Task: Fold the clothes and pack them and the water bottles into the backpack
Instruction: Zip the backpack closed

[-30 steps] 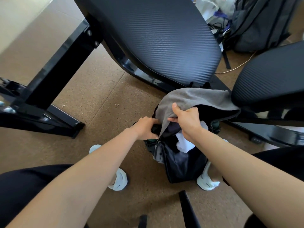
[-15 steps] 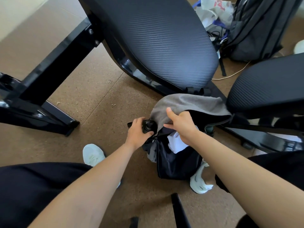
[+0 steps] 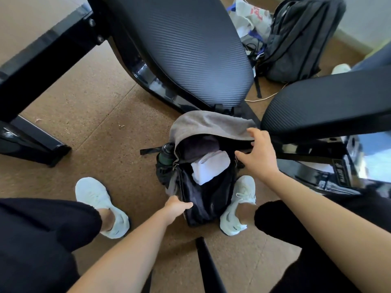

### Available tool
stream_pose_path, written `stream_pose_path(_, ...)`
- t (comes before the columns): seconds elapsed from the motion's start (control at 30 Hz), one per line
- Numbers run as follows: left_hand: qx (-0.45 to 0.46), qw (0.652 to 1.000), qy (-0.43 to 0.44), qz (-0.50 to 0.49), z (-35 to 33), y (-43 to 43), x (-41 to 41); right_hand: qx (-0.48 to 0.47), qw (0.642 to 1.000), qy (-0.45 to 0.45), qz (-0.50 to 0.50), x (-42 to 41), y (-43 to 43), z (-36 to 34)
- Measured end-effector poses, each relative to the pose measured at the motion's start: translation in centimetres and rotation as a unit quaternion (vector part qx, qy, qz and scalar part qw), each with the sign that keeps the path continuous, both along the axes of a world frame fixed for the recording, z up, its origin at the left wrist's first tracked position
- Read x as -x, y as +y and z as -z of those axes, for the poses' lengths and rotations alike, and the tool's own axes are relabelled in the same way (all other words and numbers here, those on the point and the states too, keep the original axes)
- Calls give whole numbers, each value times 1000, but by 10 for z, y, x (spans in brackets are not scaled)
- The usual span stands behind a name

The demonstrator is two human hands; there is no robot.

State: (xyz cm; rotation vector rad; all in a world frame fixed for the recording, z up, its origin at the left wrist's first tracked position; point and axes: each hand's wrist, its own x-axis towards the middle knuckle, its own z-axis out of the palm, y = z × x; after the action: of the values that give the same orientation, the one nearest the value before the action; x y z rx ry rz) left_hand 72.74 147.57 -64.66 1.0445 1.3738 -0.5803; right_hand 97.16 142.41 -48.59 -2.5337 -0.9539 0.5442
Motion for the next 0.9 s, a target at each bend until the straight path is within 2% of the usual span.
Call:
stream_pose_path(0.07,14,1000,4,-13,-5,-5,-2,69,990,-98,-77,-21,-3,8)
stream_pose_path(0.17,64,993,-3,-98,-9,-13,-4,164,952,-204,-156,-45,3,25)
stream_pose_path(0.23,62,986,-20,-151,-24,-12,-13,190,934,-232,-194,-53,11,35)
stream_pose_path(0.37,-12,970,-25,-241,-57,17,-32,205,908,-261,-254,-60,26,45)
stream_pose_path(0.47,24,937,-83,-340,-82,47,-38,180,913,-243,-274,-67,28,47)
stream_pose_path(0.6,62,905,-185,-377,-125,54,-48,79,972,-128,-182,-63,34,25)
stream_pose_path(0.7,103,910,-175,-360,-146,39,-48,20,987,-66,-145,-59,37,-6)
stream_pose_path(0.8,92,919,-159,-348,-169,43,-43,-8,991,-40,-129,-49,38,-38)
stream_pose_path(0.9,44,895,-165,-412,-204,64,-29,-86,992,-35,-90,-36,33,-71)
